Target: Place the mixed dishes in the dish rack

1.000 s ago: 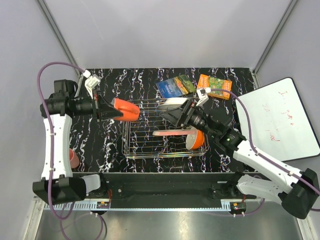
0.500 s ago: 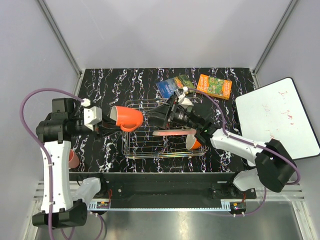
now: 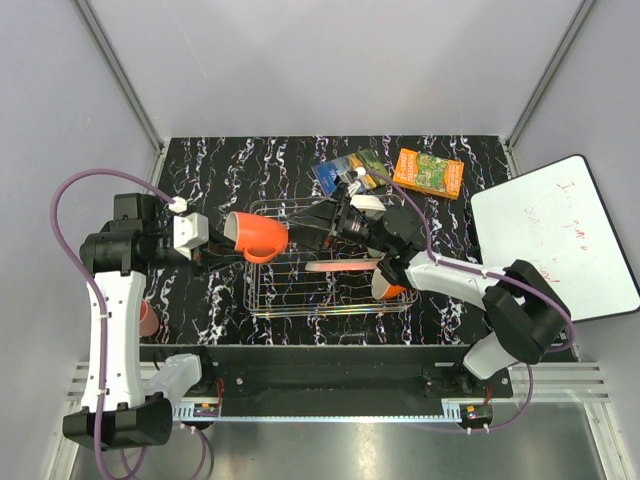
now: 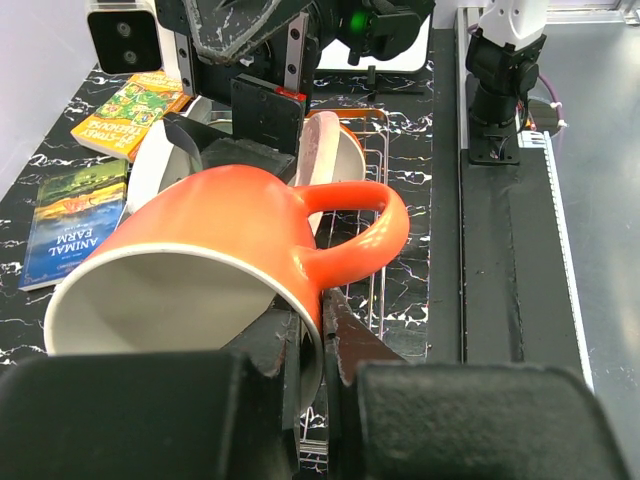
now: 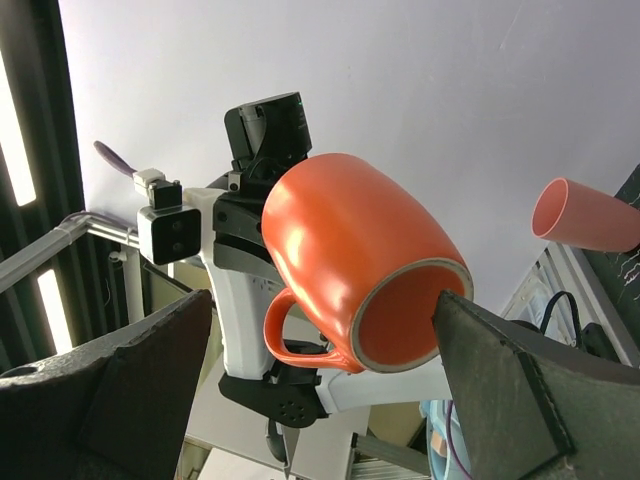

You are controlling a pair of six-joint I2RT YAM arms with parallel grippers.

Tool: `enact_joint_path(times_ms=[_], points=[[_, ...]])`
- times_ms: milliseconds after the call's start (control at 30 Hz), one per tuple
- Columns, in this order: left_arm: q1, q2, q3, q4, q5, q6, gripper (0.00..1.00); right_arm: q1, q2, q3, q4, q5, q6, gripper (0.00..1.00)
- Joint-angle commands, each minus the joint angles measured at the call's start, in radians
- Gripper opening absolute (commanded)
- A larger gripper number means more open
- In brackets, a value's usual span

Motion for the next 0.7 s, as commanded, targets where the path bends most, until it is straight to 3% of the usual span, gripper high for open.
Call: enact_joint_path(times_ms=[0, 267, 667], points=[[-0.011, 0.002, 0.052, -0.025, 0.275, 0.053, 0.00, 0.003, 0.014, 0.053, 0.057, -0.034, -0.008, 1.00], [-0.018, 0.022, 0.101, -0.027, 0.275, 0.031, 0.00, 0.026, 0.053, 0.096, -0.008, -0.042, -0.058, 1.00], [-0.034, 0.034, 0.114, -0.028, 0.276, 0.023, 0.00, 0.053, 0.139, 0.175, 0.052, -0.048, -0.016, 0.99]])
